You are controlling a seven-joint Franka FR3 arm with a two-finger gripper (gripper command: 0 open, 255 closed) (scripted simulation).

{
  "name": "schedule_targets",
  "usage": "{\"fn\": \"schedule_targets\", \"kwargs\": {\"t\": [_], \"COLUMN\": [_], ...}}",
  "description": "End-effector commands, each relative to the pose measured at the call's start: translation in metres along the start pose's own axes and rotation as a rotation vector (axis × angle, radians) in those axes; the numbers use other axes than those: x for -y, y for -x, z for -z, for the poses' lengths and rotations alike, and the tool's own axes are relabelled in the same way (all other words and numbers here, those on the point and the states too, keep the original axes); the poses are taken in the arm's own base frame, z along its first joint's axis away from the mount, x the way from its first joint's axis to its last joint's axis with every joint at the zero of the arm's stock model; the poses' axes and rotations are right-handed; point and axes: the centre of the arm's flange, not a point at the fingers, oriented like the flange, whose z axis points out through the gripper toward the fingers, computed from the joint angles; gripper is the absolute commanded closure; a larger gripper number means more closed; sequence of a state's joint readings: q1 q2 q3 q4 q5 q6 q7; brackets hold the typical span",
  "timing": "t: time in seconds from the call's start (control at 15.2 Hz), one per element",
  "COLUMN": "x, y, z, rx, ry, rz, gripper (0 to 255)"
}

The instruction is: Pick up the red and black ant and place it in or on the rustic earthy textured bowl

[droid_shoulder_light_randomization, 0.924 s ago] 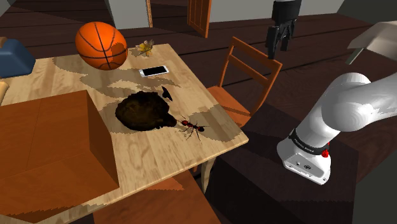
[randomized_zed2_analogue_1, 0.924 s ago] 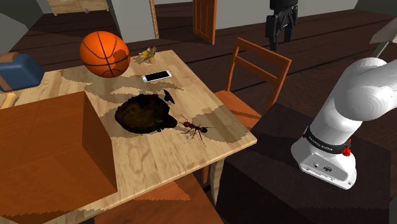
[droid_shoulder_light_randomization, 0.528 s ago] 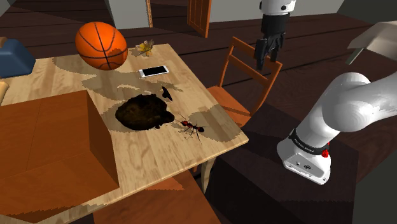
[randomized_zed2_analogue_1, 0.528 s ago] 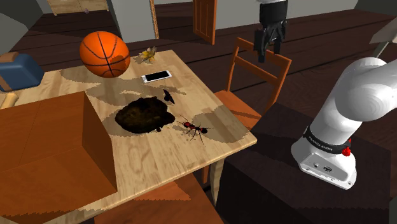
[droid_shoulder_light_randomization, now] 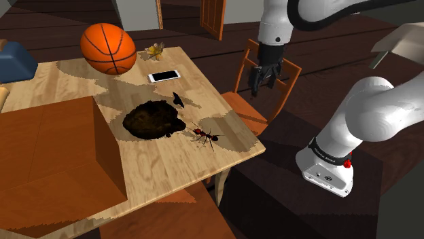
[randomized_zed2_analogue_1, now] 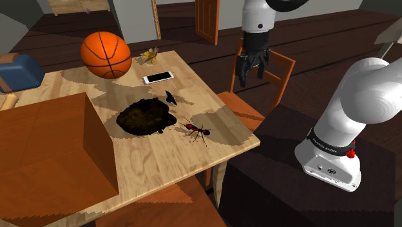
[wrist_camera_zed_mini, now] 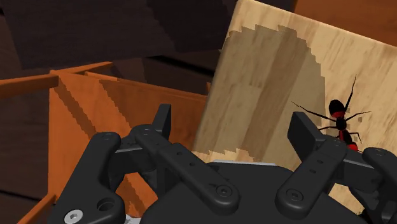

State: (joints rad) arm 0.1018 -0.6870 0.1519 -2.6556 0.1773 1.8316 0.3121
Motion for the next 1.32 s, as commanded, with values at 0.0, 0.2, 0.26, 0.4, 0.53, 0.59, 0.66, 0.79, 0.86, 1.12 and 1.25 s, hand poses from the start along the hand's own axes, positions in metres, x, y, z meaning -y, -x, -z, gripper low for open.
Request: {"fn": "schedule_targets", "kwargs": {"t": [0.0, 0.2, 0.26, 0.4, 0.53, 0.59, 0.66, 0.79, 0.86, 1.12, 1.25], "x": [0.021, 0.048, 0.057, 0.075, 0.093, 0.103, 0.112, 0.131, 0.140, 0.162, 0.163], "y": [-0.007, -0.015, -0.018, -0.024, -0.031, -0.034, -0.038, -0.045, -0.049, -0.058, -0.059], "z": [-0.016, -0.039, -0.046, -0.061, -0.075, -0.081, -0.088, -0.101, -0.108, -0.127, -0.138], "rx": [-0.017, -0.039, -0.046, -0.061, -0.075, -0.082, -0.090, -0.104, -0.112, -0.128, -0.128], "ry": [-0.017, -0.041, -0.048, -0.064, -0.079, -0.087, -0.095, -0.110, -0.118, -0.135, -0.135], "rz": [-0.009, -0.021, -0.025, -0.033, -0.041, -0.045, -0.049, -0.057, -0.061, -0.070, -0.070], "gripper": [0, 0, 0, 0, 0, 0, 0, 0, 0, 0, 0]}}
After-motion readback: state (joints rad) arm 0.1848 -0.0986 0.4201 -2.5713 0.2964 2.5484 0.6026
